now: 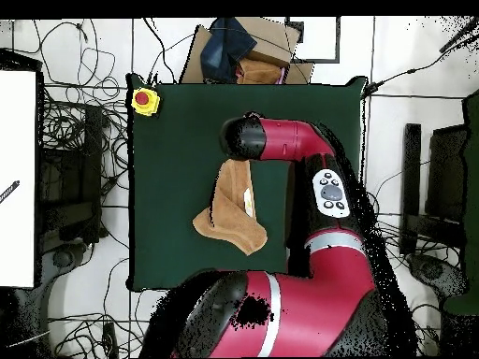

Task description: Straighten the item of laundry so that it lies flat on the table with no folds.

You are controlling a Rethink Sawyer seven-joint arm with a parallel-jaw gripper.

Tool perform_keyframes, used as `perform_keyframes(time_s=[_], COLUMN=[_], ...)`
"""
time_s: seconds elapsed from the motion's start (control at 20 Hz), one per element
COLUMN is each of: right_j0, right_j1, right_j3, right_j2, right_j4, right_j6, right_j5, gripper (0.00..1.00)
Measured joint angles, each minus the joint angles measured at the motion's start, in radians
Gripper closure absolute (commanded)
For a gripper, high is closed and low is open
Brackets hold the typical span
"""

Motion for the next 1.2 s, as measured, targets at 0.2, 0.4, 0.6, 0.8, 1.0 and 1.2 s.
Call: perform_keyframes(time_s=[0.2,0.4,0.6,0.8,1.0,1.2], right_j0=[-0.005,-0.012,-0.015,-0.014,-0.014,-0.009], right_j1=[0.001,0.001,0.008,0.026,0.044,0.06], right_j3=[-0.001,-0.002,-0.016,-0.043,-0.066,-0.085], right_j2=[0.0,0.0,0.0,0.0,0.0,0.0], right_j4=[-0.01,-0.01,-0.01,-0.01,-0.01,-0.01], right_j6=[0.0,0.0,0.0,0.0,0.0,0.0], right_j5=[0.0,0.0,0.0,0.0,0.0,0.0], gripper=[0.0,0.0,0.0,0.0,0.0,0.0])
